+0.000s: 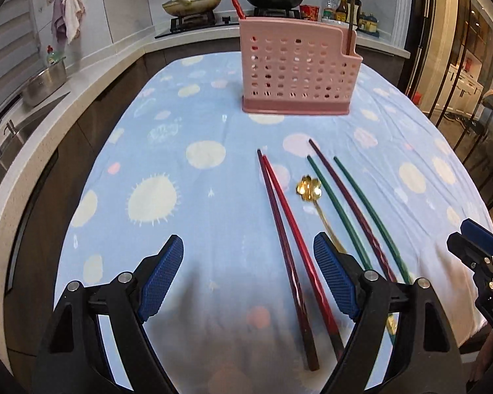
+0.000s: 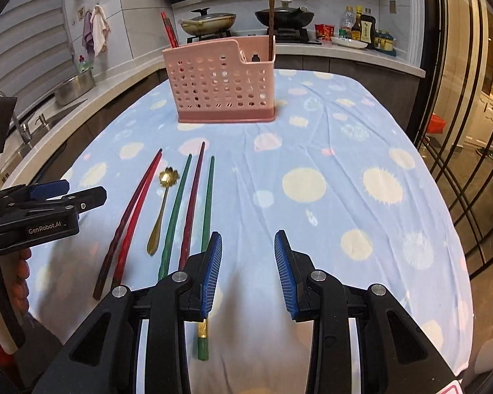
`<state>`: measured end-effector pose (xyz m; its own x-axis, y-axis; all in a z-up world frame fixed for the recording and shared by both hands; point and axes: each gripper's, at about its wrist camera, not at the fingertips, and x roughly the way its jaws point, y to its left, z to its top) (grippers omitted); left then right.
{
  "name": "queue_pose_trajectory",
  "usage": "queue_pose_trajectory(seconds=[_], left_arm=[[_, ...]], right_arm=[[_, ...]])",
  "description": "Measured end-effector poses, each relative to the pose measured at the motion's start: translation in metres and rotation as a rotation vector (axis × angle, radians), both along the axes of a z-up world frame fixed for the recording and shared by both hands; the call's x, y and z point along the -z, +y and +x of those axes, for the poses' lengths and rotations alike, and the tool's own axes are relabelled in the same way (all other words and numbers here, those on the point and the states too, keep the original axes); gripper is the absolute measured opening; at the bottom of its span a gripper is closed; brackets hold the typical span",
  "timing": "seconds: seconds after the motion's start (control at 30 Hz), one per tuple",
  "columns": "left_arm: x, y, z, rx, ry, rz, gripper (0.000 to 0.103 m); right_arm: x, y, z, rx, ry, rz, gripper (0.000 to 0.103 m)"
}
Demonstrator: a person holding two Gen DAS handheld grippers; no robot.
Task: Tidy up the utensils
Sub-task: 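Withdraw both open tools from the holder back toward the utensils, then grasp a dark red chopstick with the left tool while the right tool grasps a green chopstick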
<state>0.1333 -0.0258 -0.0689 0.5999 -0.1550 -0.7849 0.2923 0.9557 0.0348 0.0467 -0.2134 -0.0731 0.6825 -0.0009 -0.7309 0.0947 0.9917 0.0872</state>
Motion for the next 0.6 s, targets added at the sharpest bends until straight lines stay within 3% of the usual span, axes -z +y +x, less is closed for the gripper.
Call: queue_pose_trajectory(seconds=[0.27,0.6], left_arm=[[0.020,0.005,-0.029,0.017,0.039,0.018,0.077],[0.035,0.004,-0.050,0.052,0.059,0.036,0.075]], right_arm=[[0.026,0.020,-0.022,-0.030,0.059,0.009,0.033],[0.038,0.030,-0.029,-0.055,0.100,0.002,0.023]])
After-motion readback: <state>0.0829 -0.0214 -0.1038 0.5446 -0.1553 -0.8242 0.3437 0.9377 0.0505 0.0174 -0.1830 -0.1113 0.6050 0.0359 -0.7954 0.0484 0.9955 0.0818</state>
